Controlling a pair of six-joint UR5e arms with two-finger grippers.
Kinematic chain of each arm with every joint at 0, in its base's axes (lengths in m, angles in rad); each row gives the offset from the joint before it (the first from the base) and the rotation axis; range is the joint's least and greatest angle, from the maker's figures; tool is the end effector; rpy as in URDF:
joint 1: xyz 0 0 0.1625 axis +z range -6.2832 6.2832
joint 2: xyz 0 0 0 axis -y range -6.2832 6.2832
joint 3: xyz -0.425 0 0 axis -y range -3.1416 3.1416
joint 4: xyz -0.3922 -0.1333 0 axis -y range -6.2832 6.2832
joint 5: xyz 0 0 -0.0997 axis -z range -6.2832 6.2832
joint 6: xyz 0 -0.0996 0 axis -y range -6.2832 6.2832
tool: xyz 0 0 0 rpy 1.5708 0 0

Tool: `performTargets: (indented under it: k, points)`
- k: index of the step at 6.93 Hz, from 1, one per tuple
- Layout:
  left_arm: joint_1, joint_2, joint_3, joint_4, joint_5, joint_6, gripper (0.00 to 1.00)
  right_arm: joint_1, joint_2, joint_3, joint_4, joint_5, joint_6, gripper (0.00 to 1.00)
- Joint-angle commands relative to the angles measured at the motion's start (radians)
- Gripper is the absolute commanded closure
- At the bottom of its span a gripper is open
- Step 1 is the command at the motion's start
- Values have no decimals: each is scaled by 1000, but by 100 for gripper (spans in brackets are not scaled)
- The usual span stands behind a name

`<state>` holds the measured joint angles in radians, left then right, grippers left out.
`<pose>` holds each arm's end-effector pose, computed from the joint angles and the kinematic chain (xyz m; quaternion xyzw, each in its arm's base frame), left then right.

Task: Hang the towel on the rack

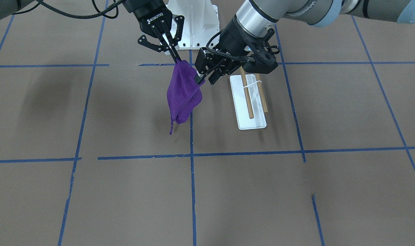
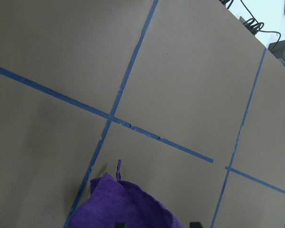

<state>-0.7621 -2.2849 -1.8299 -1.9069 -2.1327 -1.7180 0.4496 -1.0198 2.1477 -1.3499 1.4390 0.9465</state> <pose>0.3831 -0.4766 0.0849 -0.0326 0.6241 -0.1830 0.7589 -0.3947 -0.3530 0.0947 0.3629 -0.5091 -0.0270 0.7800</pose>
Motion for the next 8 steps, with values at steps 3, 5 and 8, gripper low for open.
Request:
performTargets:
  k: [3, 5, 8]
  points:
    - [1, 1, 3, -47, 2, -38, 100, 0, 1, -2, 0, 1, -2, 100]
    - [1, 2, -2, -46, 5, -38, 100, -18, 0, -3, -8, 9, 1, 1]
    - [-5, 85, -52, -46, 5, 47, 100, 70, -58, -9, -112, 194, -1, 0]
